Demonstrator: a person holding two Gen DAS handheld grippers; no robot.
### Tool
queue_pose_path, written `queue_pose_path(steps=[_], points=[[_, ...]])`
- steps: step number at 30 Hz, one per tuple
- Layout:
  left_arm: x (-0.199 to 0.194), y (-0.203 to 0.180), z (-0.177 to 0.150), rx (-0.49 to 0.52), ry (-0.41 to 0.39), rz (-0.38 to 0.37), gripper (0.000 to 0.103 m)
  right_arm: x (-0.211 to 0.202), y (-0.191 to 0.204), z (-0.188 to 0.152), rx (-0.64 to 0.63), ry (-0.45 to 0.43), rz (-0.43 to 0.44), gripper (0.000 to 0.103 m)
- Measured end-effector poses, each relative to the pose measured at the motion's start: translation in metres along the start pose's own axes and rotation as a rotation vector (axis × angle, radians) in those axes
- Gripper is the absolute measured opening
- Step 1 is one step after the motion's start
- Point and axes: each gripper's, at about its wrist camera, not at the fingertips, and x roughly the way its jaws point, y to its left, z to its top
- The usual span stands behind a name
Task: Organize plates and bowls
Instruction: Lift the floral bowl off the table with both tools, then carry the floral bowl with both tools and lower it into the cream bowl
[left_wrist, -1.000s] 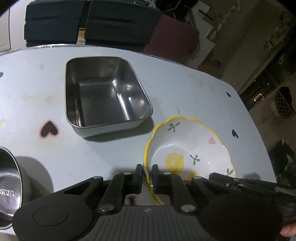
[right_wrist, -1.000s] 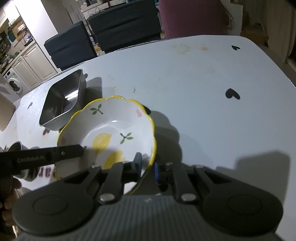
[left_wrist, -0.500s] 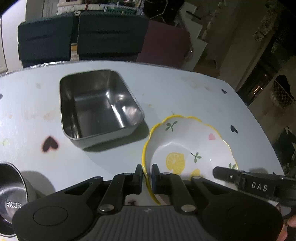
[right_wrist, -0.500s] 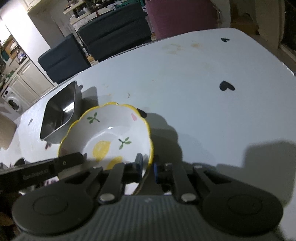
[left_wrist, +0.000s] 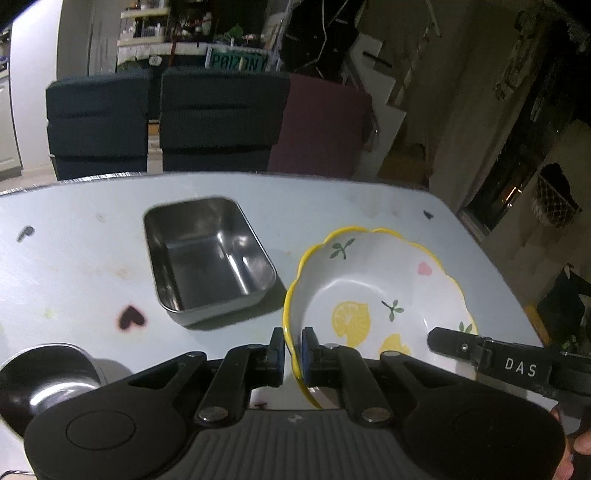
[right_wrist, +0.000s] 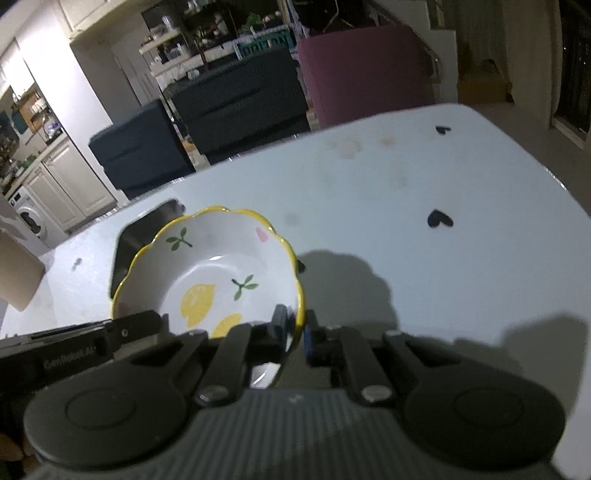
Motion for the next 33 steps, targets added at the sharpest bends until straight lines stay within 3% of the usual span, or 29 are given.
queue_pose_path(steps=[15,33], points=[[-0.085,0.016,-0.003,0.000,-0.099,0.057,0.007,-0.049,0.042,-0.015,0.006,-0.070,0.096,0.011],[-0.169,0.073,-0.036,-0.030,-0.135,0.126,0.007,-0.067,0.096,-0.033,-0.036,-0.053,0.230,0.011]])
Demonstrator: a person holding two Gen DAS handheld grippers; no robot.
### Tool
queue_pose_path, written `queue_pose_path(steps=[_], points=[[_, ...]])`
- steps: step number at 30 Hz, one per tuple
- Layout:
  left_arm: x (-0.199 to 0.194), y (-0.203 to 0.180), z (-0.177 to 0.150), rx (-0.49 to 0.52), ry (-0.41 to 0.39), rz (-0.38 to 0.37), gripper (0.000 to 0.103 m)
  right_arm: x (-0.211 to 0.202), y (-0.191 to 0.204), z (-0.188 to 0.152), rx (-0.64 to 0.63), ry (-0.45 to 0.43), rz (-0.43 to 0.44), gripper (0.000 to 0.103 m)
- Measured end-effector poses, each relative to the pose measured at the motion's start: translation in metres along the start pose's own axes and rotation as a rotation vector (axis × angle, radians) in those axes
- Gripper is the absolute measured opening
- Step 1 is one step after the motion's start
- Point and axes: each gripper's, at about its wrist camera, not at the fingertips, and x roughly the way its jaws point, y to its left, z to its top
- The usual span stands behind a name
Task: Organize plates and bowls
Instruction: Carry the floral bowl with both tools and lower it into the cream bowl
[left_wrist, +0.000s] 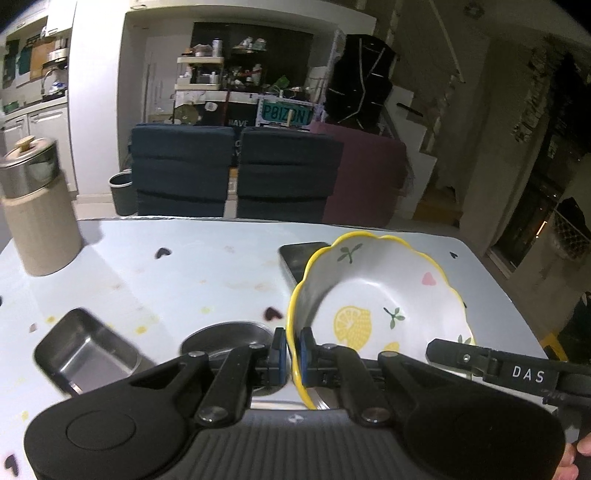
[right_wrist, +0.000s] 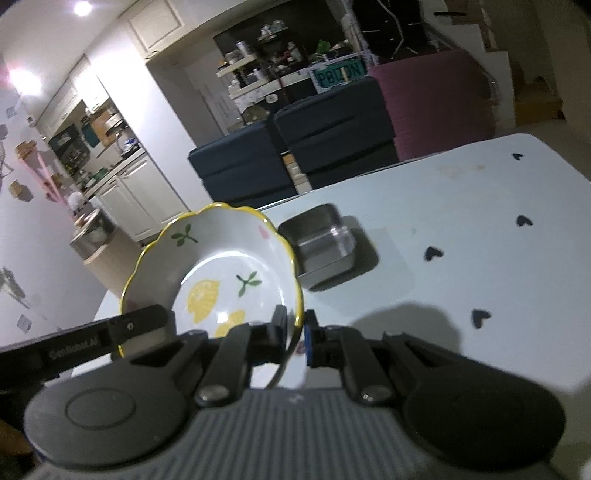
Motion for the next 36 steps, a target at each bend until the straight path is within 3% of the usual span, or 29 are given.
queue_pose_path(steps=[16,25,36], points=[[-0.028,0.065,-0.043,-0.054,0.067,0.047,0.007,0.029,0.050,-0.031,-0.066,0.139,0.049,0.012],[-0.014,0.082,-0.069,-0.073,0.153,0.050,0.008,0.042,0.064,-0.066,-0.124,0.262,0.027,0.013],[0.012,0.082,-0.089,-0.042,0.254,0.052,0.009,0.055,0.061,-0.076,-0.151,0.347,-0.025,0.013]])
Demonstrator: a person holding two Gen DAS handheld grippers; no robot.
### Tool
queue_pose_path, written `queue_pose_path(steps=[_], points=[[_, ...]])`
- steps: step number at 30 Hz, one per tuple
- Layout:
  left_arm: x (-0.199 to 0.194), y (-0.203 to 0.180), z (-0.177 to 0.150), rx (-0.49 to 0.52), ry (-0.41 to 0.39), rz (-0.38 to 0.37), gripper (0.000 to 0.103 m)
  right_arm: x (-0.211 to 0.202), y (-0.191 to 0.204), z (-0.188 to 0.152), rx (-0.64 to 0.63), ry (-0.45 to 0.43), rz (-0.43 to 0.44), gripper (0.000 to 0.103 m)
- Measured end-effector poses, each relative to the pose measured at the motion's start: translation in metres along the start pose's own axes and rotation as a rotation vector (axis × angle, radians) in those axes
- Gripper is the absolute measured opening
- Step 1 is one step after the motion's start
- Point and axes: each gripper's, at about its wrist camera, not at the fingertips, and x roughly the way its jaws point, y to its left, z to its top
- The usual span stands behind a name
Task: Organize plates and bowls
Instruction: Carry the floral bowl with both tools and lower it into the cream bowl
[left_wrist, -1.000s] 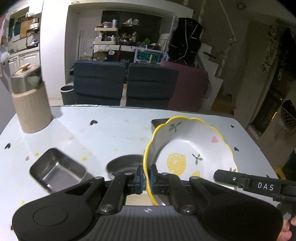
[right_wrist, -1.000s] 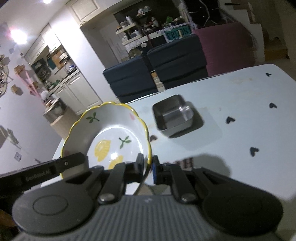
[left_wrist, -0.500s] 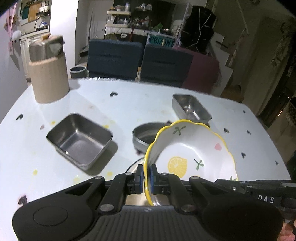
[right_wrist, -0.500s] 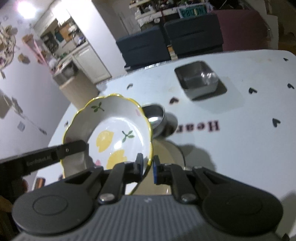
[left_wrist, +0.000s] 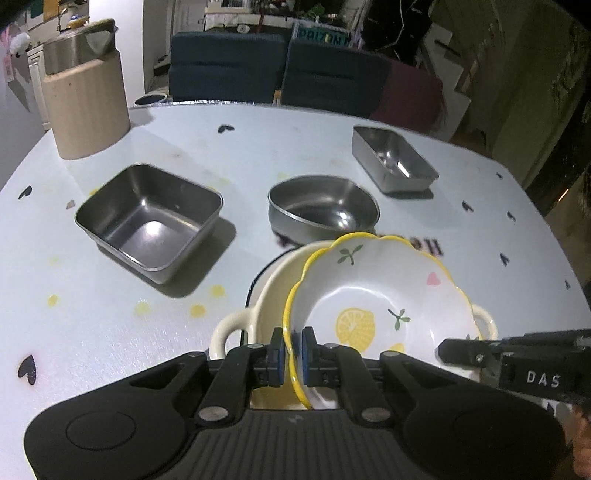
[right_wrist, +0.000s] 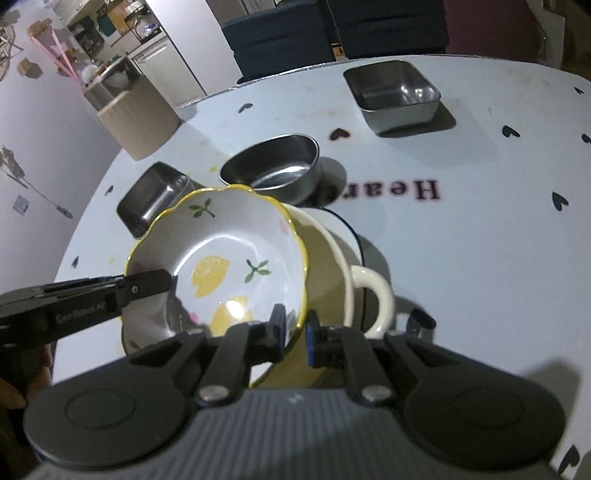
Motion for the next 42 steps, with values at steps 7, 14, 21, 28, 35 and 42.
queue_pose_path(steps=[7,14,21,28,35,42], points=[[0.011,0.002,-0.005,0.021,0.043,0.003,0.010,0.008,-0.003,-0.003,-0.010,0.029,-0.012,0.013],[0.014,0.001,-0.004,0.041,0.043,-0.003,0.010,0.010,-0.003,-0.001,-0.015,0.030,-0.028,0.012],[0.013,0.005,-0.001,0.038,0.071,-0.024,0.011,0.011,-0.006,0.000,0.004,0.025,-0.028,0.010],[0.010,0.004,0.000,0.028,0.090,-0.018,0.012,0.013,-0.002,0.001,0.000,0.024,-0.041,0.009],[0.003,0.007,0.003,0.023,0.101,-0.016,0.012,0.014,-0.002,0.001,0.002,0.017,-0.035,0.009],[-0.003,0.008,0.003,0.029,0.088,-0.018,0.012,0.010,-0.001,0.002,0.014,0.018,-0.039,0.012]])
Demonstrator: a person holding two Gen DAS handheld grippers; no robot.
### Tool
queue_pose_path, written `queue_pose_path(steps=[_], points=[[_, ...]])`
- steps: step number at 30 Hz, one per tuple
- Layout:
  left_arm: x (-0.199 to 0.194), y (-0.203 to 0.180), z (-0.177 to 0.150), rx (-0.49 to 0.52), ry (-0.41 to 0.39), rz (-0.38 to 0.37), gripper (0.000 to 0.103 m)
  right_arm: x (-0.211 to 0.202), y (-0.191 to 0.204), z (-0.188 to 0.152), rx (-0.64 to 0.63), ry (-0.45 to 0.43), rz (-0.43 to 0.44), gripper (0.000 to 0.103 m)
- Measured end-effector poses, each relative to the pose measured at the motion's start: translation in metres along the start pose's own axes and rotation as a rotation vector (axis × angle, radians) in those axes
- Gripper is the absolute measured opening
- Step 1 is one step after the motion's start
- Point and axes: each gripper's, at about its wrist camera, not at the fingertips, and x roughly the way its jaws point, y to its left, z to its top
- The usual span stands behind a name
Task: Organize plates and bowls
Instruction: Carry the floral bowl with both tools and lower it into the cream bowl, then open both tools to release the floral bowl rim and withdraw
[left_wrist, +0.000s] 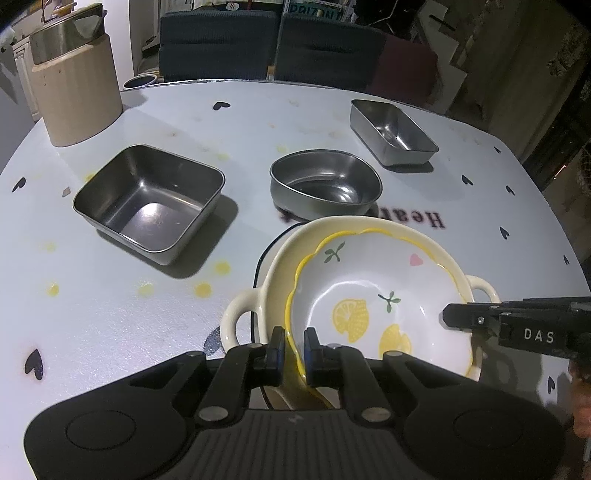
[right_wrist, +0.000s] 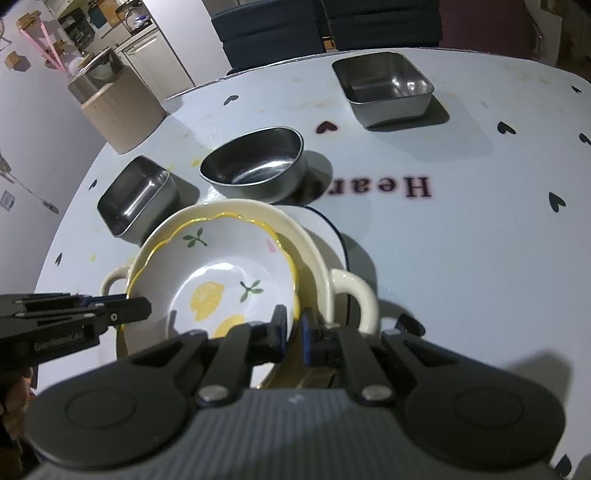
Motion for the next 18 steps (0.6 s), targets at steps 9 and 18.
queue_pose_path(steps=[9,18], points=[[-0.001,0.001,0.000,-0.002,0.003,-0.007,0.012,-0.008,-0.005,0.000,0.006,0.004,0.037,0.013],[-0.010,0.005,-0.002,-0.029,0.001,-0.029,0.013,-0.023,-0.006,-0.002,-0.051,-0.037,0.053,0.038]])
